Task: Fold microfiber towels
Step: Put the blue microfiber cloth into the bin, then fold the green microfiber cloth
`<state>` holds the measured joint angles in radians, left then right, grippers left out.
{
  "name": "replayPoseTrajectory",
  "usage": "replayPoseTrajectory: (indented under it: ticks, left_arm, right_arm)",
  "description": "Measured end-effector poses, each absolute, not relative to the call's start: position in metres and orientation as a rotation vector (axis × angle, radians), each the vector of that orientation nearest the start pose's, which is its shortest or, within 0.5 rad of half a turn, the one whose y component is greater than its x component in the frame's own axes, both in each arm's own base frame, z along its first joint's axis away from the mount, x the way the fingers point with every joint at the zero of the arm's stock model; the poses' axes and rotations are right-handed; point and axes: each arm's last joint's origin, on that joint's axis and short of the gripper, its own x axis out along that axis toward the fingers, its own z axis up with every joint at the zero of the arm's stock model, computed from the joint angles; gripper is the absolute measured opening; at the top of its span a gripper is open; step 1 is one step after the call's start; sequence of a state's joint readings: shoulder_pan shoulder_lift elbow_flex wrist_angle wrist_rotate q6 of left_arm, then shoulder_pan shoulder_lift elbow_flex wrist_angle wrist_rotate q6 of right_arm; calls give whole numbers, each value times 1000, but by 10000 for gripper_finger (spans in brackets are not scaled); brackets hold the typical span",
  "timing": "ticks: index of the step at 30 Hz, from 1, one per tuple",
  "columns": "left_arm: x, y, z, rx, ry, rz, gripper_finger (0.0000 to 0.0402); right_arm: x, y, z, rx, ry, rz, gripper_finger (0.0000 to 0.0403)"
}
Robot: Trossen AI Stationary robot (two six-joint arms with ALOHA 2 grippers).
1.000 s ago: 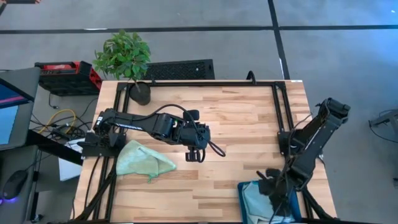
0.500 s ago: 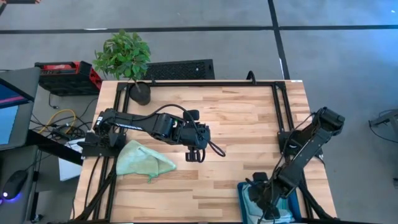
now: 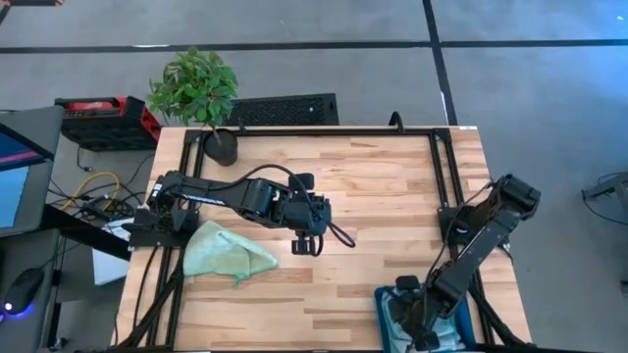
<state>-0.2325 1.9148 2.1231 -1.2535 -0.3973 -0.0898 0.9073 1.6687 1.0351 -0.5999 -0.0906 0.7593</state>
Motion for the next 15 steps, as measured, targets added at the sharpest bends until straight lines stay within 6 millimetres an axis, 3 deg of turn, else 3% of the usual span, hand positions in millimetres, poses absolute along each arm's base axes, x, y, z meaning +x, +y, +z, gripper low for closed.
replayPoseTrajectory:
  ticks: [9, 15]
  left_arm:
    - [369, -78, 376, 231, 1051, 211, 145]
    - [344, -90, 369, 170, 1247, 299, 145]
  right_arm:
    - [180, 233, 237, 313, 1264, 363, 168]
    - [170, 209, 275, 343, 1078, 280, 166]
